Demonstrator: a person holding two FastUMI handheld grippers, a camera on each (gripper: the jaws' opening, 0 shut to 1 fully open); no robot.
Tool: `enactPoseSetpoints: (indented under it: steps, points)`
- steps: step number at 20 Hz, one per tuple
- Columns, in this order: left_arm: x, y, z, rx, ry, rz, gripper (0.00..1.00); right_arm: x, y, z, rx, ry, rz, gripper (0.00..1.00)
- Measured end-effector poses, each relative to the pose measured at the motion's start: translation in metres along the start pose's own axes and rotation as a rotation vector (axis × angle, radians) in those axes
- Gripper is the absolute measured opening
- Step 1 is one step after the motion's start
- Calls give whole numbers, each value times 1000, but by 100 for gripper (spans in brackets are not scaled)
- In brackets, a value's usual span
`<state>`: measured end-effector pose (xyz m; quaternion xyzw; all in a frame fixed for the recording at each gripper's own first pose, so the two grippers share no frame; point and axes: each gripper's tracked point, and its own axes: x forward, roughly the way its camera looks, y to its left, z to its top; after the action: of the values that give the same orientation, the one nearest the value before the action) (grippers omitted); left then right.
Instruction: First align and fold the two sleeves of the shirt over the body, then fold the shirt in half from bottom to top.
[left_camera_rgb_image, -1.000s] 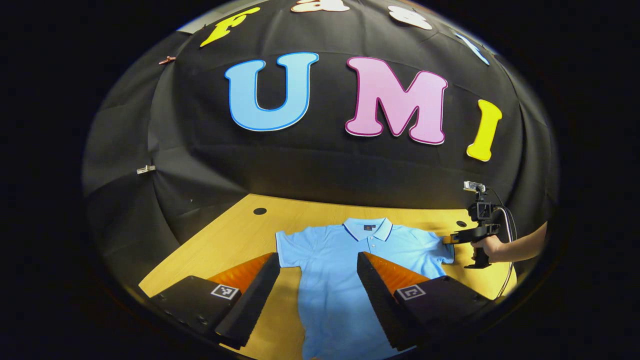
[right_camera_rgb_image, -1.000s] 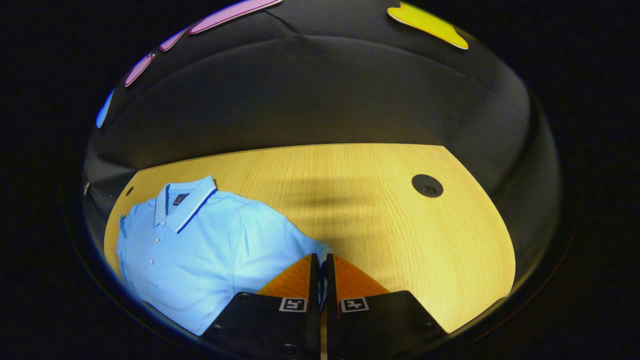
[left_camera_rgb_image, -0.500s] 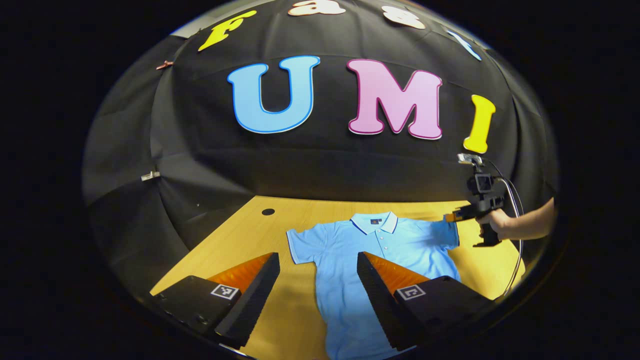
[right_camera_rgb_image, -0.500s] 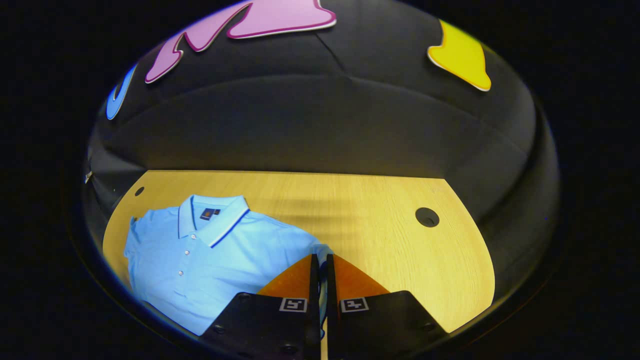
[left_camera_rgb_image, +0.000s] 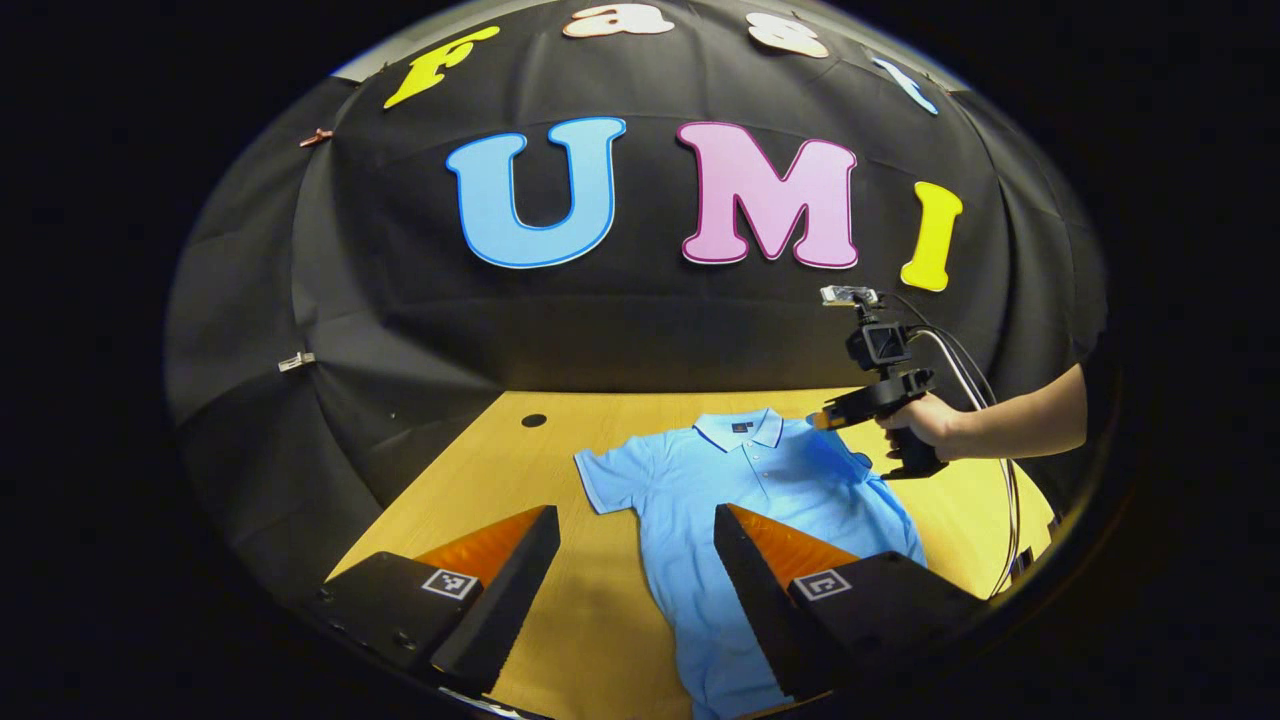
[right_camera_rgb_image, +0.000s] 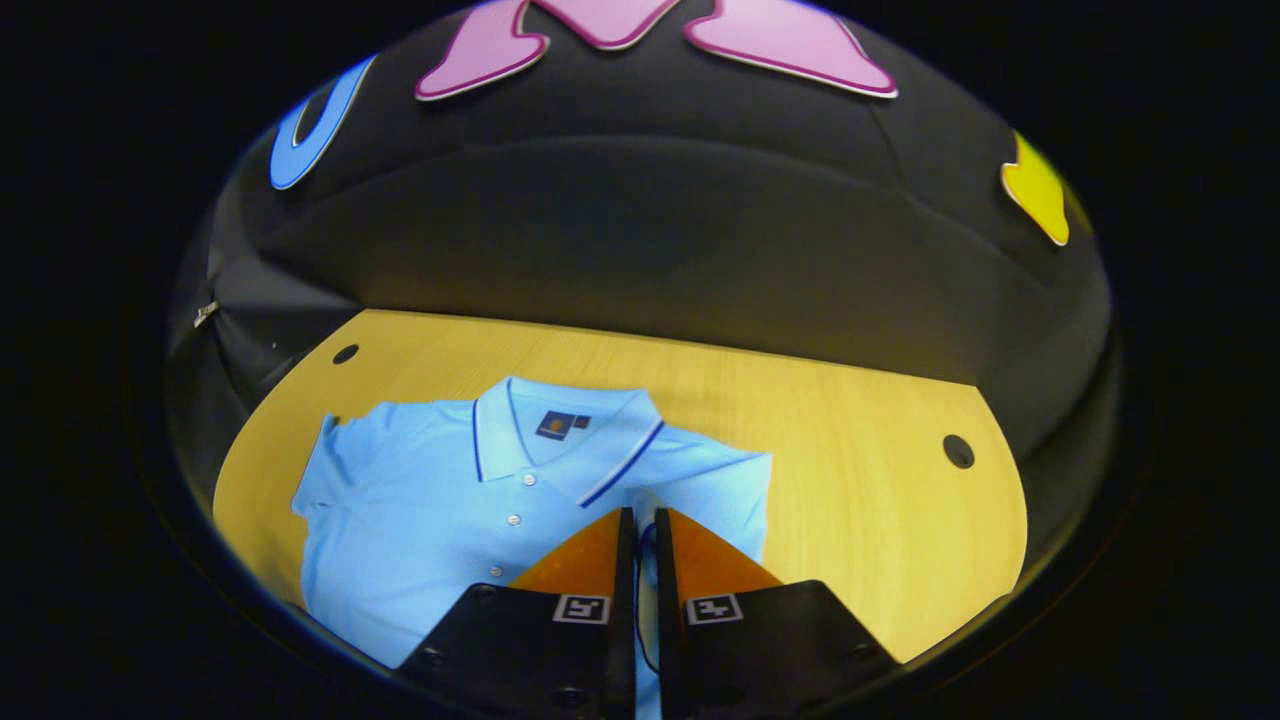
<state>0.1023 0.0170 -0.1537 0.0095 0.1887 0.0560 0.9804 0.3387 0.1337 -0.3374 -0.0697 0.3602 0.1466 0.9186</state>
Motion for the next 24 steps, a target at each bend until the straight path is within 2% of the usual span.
enactPoseSetpoints:
  steps: [2, 5, 8, 10, 13, 20, 24]
  points:
    - [4, 3, -1, -45, 8, -3, 99, 4, 29, -15, 11, 53, 64, 29]
    - [19, 10, 4, -122, 16, 3, 99, -3, 44, -17, -45, 45, 93, 43]
    - [49, 22, 19, -109, 15, 39, 99, -20, 37, -20, -90, 18, 78, 100]
    - [75, 26, 30, -127, 16, 41, 99, -38, 23, -24, -94, 16, 62, 98]
    - [119, 38, 34, -117, 40, 81, 99, -64, -14, -33, -96, 31, -2, 98]
    - [245, 52, 8, -66, 109, 74, 99, -148, -103, -31, -111, -28, -143, 97]
    - [316, 65, -22, -63, 168, 79, 99, -181, -135, -42, -2, -25, -194, 98]
